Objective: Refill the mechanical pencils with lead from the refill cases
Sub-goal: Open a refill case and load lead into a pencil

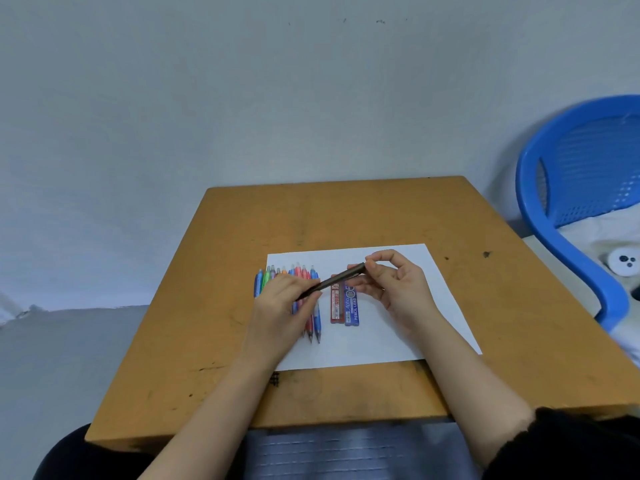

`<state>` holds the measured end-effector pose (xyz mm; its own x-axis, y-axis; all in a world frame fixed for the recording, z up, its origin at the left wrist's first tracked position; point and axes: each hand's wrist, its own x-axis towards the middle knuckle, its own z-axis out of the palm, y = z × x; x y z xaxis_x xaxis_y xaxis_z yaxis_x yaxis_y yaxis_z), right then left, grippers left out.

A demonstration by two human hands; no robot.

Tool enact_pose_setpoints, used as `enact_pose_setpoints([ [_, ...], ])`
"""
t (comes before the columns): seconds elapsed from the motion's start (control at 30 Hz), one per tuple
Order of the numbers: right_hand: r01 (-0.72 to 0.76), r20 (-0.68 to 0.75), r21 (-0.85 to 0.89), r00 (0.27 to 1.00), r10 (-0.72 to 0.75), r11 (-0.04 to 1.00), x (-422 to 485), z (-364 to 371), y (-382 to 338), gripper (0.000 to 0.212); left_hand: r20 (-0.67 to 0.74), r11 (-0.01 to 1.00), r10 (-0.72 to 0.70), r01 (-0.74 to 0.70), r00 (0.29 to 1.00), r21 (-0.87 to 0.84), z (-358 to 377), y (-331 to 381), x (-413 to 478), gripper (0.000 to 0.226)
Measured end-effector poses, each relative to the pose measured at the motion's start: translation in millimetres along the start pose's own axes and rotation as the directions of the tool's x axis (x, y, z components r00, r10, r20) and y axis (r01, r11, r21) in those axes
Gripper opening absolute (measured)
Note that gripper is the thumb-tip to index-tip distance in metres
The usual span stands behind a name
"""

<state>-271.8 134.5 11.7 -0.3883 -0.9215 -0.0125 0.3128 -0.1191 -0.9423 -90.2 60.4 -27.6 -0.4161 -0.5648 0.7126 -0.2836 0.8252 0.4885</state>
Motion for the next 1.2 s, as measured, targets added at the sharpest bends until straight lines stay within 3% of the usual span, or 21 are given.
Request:
enact_pose_setpoints([
  [0.5, -0.025, -0.083, -0.004, 0.996, 0.024, 1.000, 3.8, 2.6, -0.8, 0.006, 0.019, 0.998, 0.012, -0.013, 1.000, 0.056, -3.4, 7.1, 0.8, 0.031],
  [0.67, 0.033, -0.248, 0.052, 0.969, -0.019, 0.998, 9.1, -5.9, -2.2, 0.006, -0.003, 0.994, -0.020, 0.021, 1.000, 0.110, -6.2, 2.4, -0.3, 0.028],
  [0.77, 0.110, -0.312, -0.121, 0.939, -0.143, 0.987, 11.9, -15.1, -1.3, 0.005, -0.031, 0.990, -0.055, 0.058, 0.998, 0.130, -9.7, -2.2, 0.1, 0.021],
  [0.83, 0.112, -0.296, -0.382, 0.925, -0.236, 0.917, 13.4, -17.4, 3.6, 0.007, -0.031, 0.987, -0.062, 0.066, 0.998, 0.148, -10.7, -1.8, 0.9, 0.024],
  [0.93, 0.059, -0.216, -0.707, 0.931, -0.294, 0.705, 15.3, -18.6, 10.7, 0.008, -0.022, 0.985, -0.057, 0.059, 0.998, 0.162, -11.1, -0.5, 1.8, 0.026],
  [1.03, 0.056, -0.134, -0.828, 0.947, -0.292, 0.558, 18.8, -20.9, 14.8, 0.007, -0.013, 0.984, -0.062, 0.063, 0.998, 0.165, -11.0, -1.7, 2.2, 0.026],
  [1.2, 0.032, -0.074, -0.907, 0.969, -0.235, 0.420, 22.6, -19.7, 19.4, 0.004, -0.013, 0.982, -0.049, 0.050, 0.999, 0.182, -9.9, -3.2, 1.9, 0.023],
])
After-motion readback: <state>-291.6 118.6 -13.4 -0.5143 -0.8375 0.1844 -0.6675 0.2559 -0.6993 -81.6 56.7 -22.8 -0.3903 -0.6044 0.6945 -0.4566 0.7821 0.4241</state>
